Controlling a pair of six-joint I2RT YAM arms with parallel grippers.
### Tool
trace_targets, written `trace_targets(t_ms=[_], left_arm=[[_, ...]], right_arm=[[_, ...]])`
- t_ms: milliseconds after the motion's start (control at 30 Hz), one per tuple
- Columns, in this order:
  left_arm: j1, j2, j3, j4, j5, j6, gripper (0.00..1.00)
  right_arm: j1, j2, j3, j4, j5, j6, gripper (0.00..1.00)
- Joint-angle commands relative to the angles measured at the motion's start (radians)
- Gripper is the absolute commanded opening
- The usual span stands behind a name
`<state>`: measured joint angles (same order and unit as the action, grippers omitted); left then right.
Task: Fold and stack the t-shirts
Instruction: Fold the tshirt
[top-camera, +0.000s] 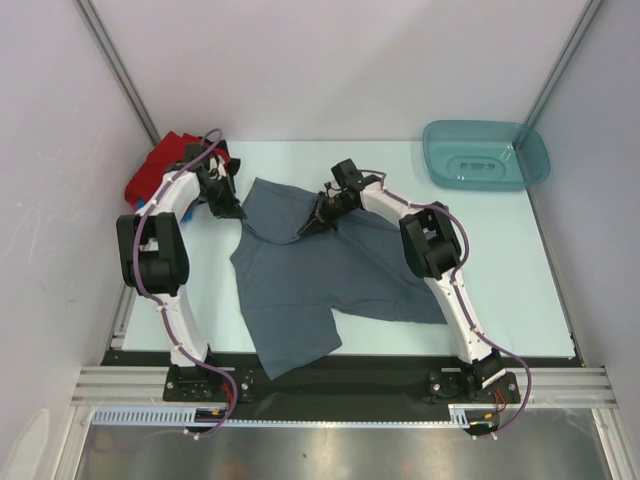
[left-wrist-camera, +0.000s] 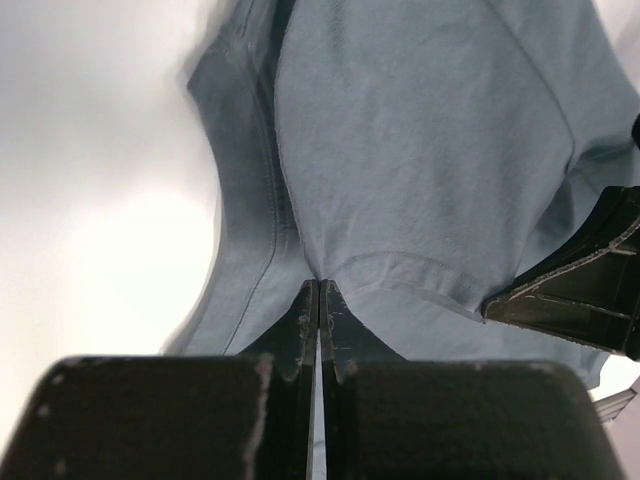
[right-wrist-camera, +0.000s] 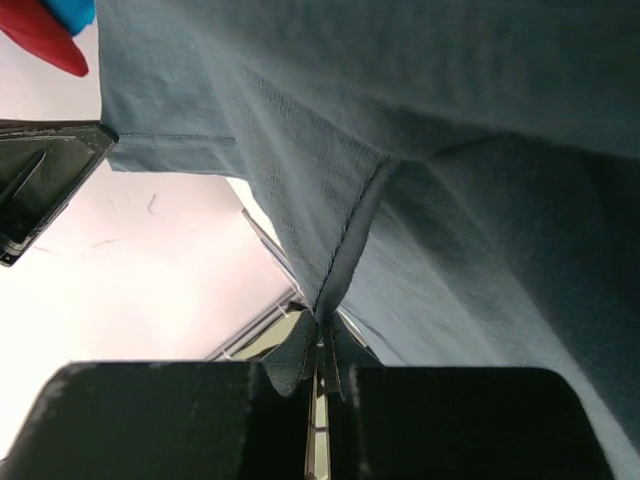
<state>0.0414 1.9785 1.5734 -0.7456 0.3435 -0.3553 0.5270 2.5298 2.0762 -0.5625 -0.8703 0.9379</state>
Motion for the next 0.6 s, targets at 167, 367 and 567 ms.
trace_targets(t_ms=[167, 367, 567], left_arm=[[-0.006, -0.092, -0.016, -0.035, -0.028, 0.032, 0.0], [-0.006, -0.119, -0.007, -0.058, -0.026, 0.032, 0.0], [-0.006, -0.147, 0.008, -0.092, -0.034, 0.035, 0.0]], right_arm=[[0.016, -0.091, 0.007, -0.06, -0.013, -0.036, 0.0], [0.018, -0.123, 0.01, -0.08, -0.009, -0.062, 0.0], [0.015, -0.138, 0.028, -0.123, 0.004, -0.106, 0.0]])
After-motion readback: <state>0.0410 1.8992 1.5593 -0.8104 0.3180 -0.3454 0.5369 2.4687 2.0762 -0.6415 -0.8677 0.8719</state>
